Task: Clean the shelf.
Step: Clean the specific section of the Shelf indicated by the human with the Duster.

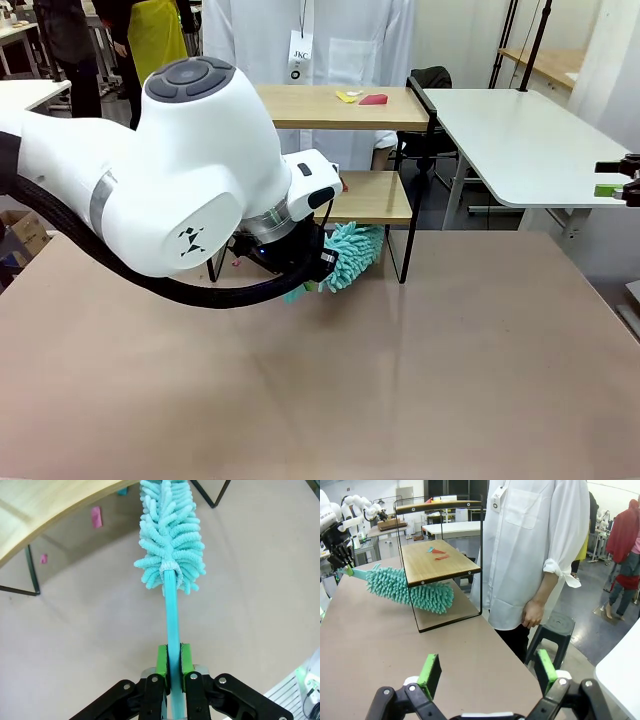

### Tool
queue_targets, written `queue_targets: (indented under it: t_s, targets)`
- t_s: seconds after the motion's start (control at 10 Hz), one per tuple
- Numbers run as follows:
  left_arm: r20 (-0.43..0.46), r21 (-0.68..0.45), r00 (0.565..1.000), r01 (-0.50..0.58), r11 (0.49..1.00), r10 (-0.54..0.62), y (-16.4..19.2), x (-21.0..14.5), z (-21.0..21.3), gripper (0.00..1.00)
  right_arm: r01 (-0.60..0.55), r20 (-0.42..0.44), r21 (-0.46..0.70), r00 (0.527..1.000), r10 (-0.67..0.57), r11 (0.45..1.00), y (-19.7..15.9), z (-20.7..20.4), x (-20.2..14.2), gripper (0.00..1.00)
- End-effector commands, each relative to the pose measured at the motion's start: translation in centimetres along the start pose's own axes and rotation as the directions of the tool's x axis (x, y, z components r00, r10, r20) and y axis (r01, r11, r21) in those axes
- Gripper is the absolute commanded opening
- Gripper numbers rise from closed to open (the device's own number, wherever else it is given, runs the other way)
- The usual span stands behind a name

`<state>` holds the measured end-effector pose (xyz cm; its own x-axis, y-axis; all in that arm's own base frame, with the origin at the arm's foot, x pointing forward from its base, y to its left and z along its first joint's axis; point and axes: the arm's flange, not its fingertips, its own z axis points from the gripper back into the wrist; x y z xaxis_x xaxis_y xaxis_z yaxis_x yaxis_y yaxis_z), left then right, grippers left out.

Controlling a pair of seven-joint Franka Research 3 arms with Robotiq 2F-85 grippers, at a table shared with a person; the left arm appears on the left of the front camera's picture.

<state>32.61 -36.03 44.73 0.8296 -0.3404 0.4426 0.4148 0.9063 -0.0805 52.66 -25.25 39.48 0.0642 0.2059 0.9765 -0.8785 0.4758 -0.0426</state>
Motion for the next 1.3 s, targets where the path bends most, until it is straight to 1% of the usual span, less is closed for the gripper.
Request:
queue_targets:
  t_s: [0.0,0.1,0.2,0.3,0.4,0.8,1.2]
  targets:
    - [0.063,0.049,0.998,-0.02,0.999,0.017,-1.3,0.5,-0.7,0.13,0.012,-0.018,-0.009,1.0,-0.012,1.0,0.1,-0.2,0.8,1.0]
    - [0.092,0.07,0.996,-0.025,0.997,0.019,-2.6,0.8,-1.8,0.13,0.012,-0.018,-0.009,1.0,-0.012,1.0,0.1,-0.2,0.8,1.0]
    - [0.14,0.09,0.99,-0.051,0.995,0.038,-3.4,0.7,-2.7,0.13,0.012,-0.018,-0.009,1.0,-0.012,1.0,0.1,-0.2,0.8,1.0]
    - [0.176,0.089,0.983,-0.07,0.994,0.053,-4.0,0.6,-3.5,0.13,0.012,-0.018,-0.009,1.0,-0.012,1.0,0.1,-0.2,0.8,1.0]
    - [0.188,0.067,0.98,-0.072,0.995,0.058,-4.7,0.5,-4.4,0.13,0.012,-0.018,-0.009,1.0,-0.012,1.0,0.1,-0.2,0.8,1.0]
    - [0.187,0.012,0.977,-0.106,0.994,0.102,-5.7,0.3,-6.8,0.13,0.012,-0.018,-0.009,1.0,-0.012,1.0,0.1,-0.2,0.8,1.0]
    - [0.195,0.002,0.969,-0.154,0.988,0.151,-6.3,0.6,-9.3,0.13,0.012,-0.018,-0.009,1.0,-0.012,1.0,0.1,-0.2,0.8,1.0]
